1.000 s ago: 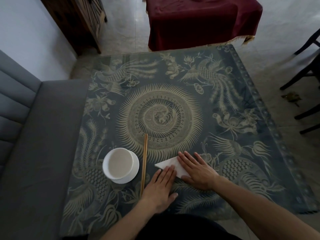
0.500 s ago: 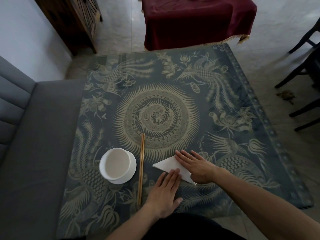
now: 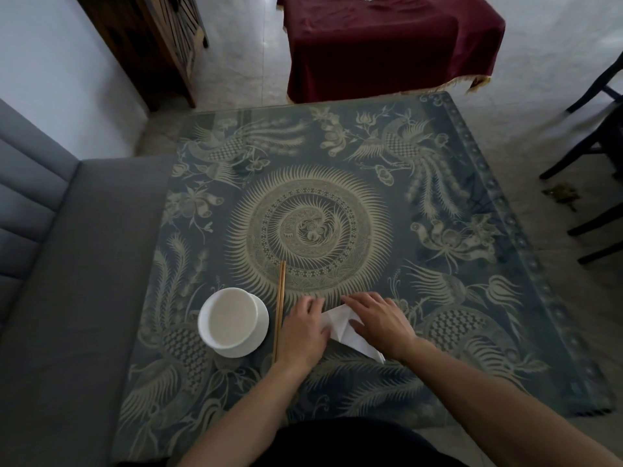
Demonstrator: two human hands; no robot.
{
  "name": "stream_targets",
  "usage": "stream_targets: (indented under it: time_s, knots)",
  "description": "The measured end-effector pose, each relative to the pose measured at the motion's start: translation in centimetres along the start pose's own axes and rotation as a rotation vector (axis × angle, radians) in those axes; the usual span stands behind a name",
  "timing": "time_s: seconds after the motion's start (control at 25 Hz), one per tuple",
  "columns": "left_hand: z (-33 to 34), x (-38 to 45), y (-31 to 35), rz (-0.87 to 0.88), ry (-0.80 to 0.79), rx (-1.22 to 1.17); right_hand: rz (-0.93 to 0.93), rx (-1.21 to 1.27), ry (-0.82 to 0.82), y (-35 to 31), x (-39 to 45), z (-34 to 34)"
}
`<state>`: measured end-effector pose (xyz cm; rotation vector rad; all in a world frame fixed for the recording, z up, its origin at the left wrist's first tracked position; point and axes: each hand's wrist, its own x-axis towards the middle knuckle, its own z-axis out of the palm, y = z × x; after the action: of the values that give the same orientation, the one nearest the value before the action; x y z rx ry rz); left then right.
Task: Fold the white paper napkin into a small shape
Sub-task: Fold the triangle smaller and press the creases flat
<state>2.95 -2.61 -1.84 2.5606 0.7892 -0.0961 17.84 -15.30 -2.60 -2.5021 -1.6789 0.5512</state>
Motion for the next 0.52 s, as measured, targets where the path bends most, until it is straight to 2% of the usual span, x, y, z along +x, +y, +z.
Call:
stream_targets:
  time_s: [0.12, 0.24, 0.4, 0.52]
  knots:
    - [-0.2, 1.1, -0.2, -0.109, -0.100, 0.083, 0.065, -0.064, -0.015, -0.8, 0.9, 0.2]
    - [0.0, 1.6, -0.4, -0.154, -0.122, 0.090, 0.127, -0.027, -0.038, -0.6, 1.5, 0.1]
    - [-0.2, 1.8, -0.2, -0.206, -0.131, 0.083, 0.114, 0.005, -0.040, -0.2, 1.5, 0.0]
    - [-0.3, 1.8, 0.1, -0.245, -0.162, -0.010, 0.104, 0.002, -0.048, -0.2, 1.6, -0.1]
